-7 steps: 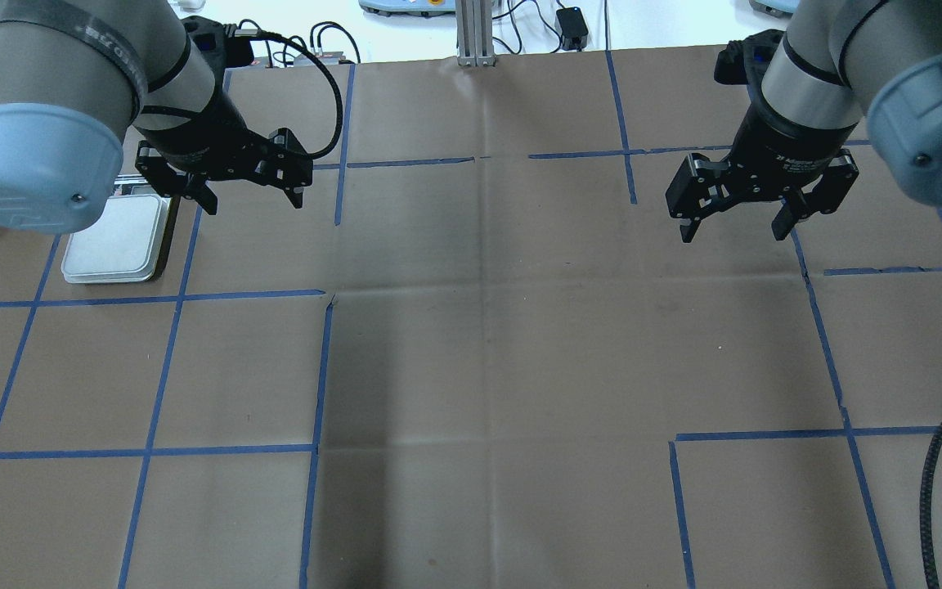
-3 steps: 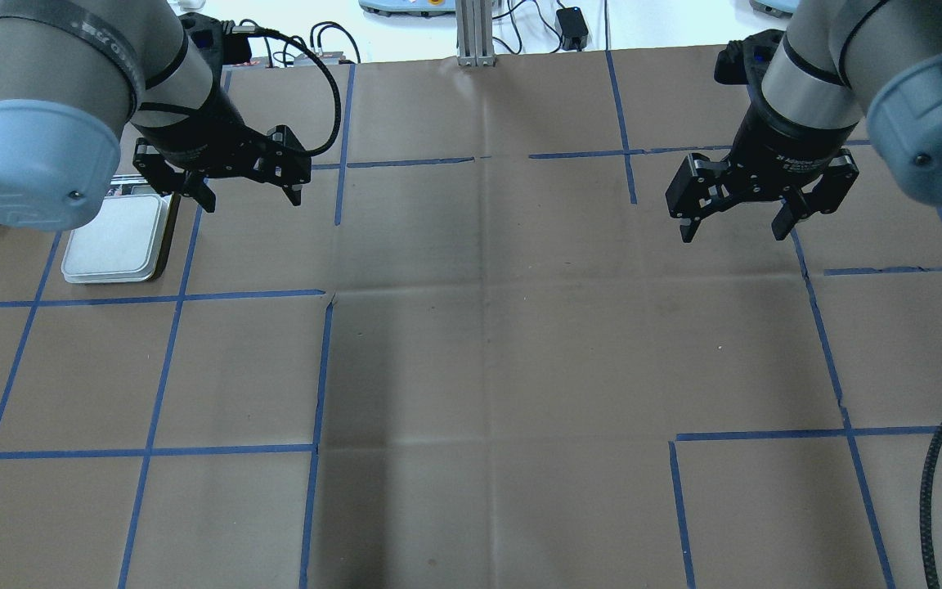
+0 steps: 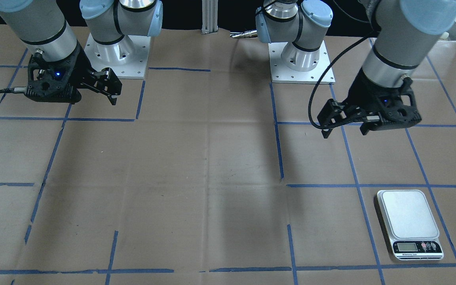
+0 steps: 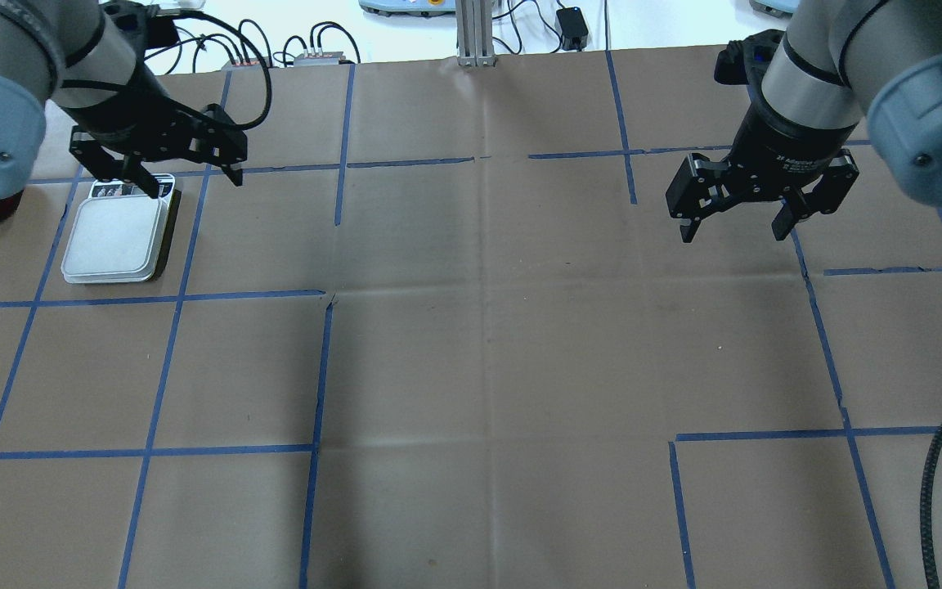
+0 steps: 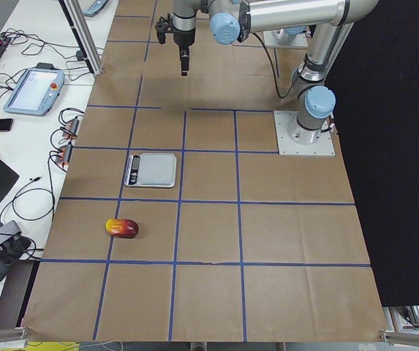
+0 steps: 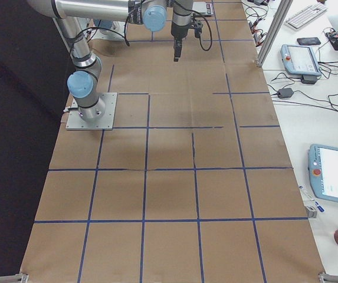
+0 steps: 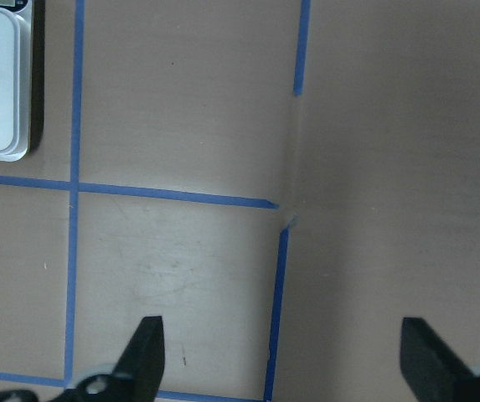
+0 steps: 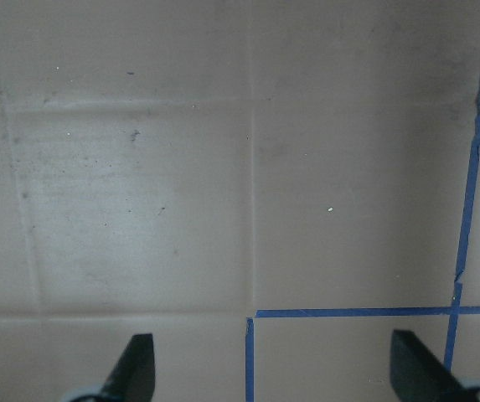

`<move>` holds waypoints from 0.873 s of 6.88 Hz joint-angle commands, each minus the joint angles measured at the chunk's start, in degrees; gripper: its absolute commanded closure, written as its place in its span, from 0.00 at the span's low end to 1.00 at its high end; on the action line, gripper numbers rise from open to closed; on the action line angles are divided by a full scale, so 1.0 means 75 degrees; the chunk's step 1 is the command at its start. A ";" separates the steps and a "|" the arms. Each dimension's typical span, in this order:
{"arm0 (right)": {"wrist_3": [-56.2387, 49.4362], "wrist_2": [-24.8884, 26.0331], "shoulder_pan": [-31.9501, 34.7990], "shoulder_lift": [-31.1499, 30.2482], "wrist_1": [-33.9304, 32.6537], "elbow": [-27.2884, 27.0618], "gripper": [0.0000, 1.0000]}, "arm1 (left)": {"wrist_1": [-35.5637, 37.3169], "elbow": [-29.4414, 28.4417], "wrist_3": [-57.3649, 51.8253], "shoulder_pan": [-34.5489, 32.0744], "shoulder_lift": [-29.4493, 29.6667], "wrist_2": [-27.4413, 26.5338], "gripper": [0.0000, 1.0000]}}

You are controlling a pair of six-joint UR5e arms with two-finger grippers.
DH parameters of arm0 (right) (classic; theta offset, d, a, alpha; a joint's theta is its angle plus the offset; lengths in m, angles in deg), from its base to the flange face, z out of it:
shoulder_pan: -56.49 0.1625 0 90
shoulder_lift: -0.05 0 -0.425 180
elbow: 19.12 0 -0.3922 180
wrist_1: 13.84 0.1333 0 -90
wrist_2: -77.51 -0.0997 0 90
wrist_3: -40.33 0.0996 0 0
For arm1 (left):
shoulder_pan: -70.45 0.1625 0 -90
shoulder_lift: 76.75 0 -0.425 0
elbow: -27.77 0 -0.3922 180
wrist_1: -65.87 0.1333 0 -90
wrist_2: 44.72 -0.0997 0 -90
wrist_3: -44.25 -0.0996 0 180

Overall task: Weigh mango
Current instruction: 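Move the left gripper past the scale toward the red-yellow mango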

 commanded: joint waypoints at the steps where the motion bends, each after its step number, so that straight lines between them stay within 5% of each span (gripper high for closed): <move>1: 0.0000 0.0000 0.0000 0.0000 0.0000 0.0000 0.00 | 0.0010 -0.0521 -0.1824 0.1748 0.0572 0.0074 0.00; 3: 0.0000 0.0000 0.0000 0.0000 0.0000 0.0000 0.00 | 0.0010 -0.1957 -0.3722 0.3123 0.2067 0.0074 0.00; 6: 0.0000 0.0000 0.0000 0.0000 0.0000 0.0000 0.00 | -0.0118 -0.5936 -0.4936 0.4077 0.5557 0.0273 0.00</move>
